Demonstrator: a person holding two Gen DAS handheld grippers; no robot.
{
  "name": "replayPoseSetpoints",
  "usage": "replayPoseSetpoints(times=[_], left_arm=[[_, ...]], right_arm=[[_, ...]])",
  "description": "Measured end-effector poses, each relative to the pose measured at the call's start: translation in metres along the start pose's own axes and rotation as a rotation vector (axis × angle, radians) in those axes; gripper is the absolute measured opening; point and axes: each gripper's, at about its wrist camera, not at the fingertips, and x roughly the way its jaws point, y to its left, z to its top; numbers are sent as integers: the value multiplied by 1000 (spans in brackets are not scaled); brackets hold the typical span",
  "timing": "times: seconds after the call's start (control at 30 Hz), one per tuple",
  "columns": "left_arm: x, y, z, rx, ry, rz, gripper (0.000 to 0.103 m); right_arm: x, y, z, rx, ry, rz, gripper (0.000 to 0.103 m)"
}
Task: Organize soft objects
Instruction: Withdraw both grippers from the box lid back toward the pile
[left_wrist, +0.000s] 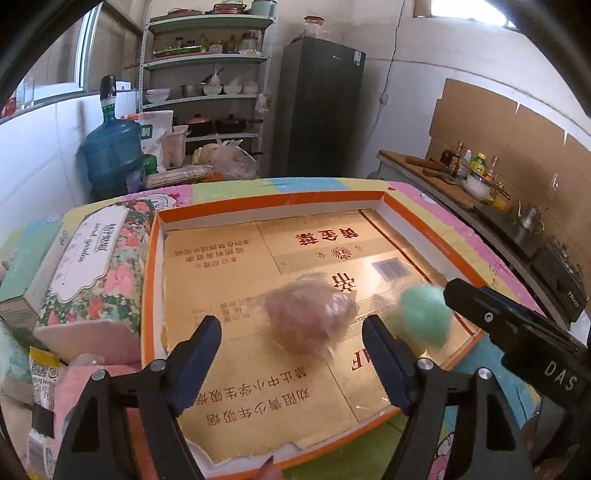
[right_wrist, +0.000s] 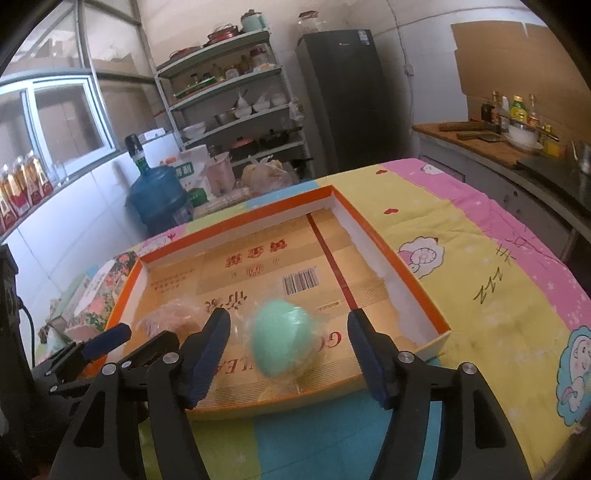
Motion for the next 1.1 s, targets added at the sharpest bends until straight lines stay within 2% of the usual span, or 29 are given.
replayPoseSetpoints(times=[0.2, 0.4, 0.5, 0.7, 1.1], left_arm=[[-20, 9, -2, -19, -50, -4, 78], [-49, 17, -7, -2, -145, -11, 79], [-58, 23, -11, 2, -144, 9, 87], [-84, 37, -23, 0, -170, 61, 87], [-133, 61, -46, -13, -224, 160, 87]], right_arm=[[-17, 4, 0, -1, -35, 5, 68], [-35, 18, -4, -17, -75, 1, 68], [-44, 28, -8, -26, -96, 7, 68], [-58, 54, -20, -53, -132, 9, 68], [-78, 110, -44, -146, -138, 48, 68]])
